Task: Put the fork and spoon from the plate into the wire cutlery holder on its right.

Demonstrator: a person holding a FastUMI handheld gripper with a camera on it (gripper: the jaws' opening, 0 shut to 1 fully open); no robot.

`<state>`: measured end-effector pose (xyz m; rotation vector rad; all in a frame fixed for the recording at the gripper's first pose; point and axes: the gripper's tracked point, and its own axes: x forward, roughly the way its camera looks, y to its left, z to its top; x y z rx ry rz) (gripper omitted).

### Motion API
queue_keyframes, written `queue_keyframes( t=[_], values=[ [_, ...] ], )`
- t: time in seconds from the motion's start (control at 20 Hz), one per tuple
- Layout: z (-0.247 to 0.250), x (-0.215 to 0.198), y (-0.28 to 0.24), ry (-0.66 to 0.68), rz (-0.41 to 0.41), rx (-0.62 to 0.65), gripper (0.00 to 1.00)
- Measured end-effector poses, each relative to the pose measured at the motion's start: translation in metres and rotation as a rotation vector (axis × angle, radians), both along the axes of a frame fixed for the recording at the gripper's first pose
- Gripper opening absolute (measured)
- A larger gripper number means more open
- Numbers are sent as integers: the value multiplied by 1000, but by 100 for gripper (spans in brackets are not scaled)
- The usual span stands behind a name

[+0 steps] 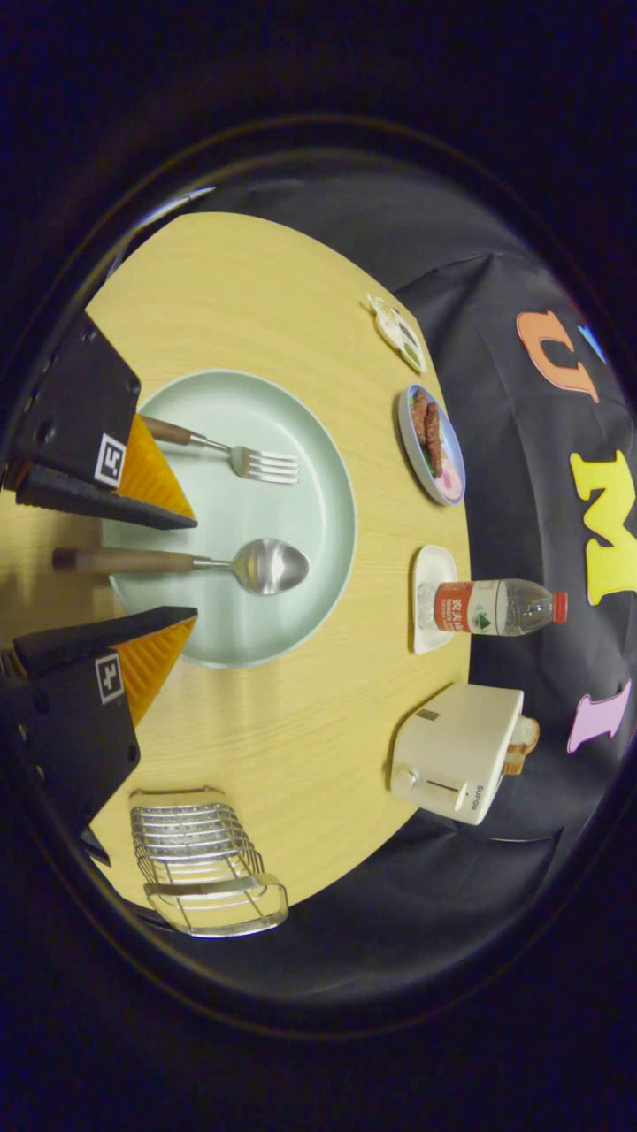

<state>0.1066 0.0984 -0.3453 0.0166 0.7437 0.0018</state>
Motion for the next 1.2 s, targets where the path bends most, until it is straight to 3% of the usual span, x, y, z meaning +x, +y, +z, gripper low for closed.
queue_keyframes(
  t=[0.2,0.3,0.4,0.5,0.55,1.2],
  values=[
    [-4,-2,8,19,13,-13,39],
    [-4,-1,6,27,-2,-31,39],
    [-12,-4,9,49,-10,-20,14],
    [-10,-5,9,51,-6,-18,15],
    [-9,-7,13,58,1,-14,6],
    [57,-47,-8,13,45,42,6]
  ],
)
